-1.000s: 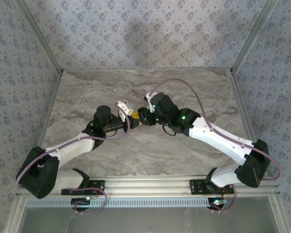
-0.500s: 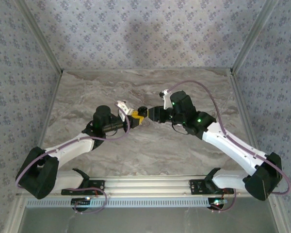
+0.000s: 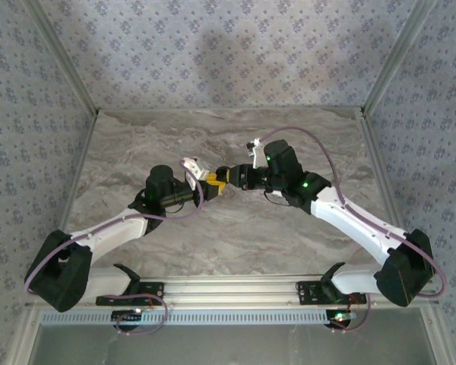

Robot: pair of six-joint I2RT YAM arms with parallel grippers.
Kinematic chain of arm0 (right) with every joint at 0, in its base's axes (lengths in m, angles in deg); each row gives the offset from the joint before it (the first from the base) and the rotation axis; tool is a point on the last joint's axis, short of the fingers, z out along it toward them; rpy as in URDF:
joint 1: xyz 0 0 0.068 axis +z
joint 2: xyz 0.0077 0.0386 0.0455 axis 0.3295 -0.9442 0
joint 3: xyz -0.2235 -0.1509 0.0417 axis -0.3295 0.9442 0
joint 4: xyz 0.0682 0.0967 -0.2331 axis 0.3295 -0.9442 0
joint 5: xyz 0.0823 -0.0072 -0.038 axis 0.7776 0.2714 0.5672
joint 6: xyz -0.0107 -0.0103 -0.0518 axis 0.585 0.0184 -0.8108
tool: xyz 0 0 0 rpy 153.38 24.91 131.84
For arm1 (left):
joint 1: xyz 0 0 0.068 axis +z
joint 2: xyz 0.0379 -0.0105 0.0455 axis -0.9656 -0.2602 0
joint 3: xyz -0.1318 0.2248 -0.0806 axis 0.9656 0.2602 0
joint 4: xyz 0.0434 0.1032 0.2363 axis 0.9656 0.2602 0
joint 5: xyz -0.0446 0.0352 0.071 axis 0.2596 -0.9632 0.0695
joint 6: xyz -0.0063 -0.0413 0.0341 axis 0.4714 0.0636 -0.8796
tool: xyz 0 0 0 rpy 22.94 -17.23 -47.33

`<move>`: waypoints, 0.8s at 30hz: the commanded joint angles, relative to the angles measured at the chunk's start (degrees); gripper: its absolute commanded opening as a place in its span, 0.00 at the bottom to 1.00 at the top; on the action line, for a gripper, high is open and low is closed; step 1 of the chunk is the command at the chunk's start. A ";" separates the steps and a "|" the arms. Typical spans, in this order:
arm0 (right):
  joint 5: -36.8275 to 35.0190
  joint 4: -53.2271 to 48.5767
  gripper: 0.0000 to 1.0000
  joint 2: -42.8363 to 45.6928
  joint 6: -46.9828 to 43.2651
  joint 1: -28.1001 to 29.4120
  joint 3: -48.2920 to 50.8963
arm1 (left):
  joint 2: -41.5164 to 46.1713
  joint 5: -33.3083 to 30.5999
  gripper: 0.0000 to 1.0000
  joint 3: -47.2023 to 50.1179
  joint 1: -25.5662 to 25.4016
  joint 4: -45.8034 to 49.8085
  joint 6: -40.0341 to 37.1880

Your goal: Insert wireless bluetooth earbuds into charging case

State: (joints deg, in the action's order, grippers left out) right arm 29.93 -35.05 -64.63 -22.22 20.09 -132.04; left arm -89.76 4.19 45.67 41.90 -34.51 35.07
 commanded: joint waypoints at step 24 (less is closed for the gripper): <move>6.44 5.01 0.24 -3.23 1.22 0.20 -0.23 | 1.32 0.97 0.14 -1.88 0.04 -2.00 -0.91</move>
State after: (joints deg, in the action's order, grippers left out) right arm 35.44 -31.16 -67.15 -21.58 19.90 -132.04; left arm -89.76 4.19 45.67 41.90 -34.53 35.04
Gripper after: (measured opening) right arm 0.243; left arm 0.168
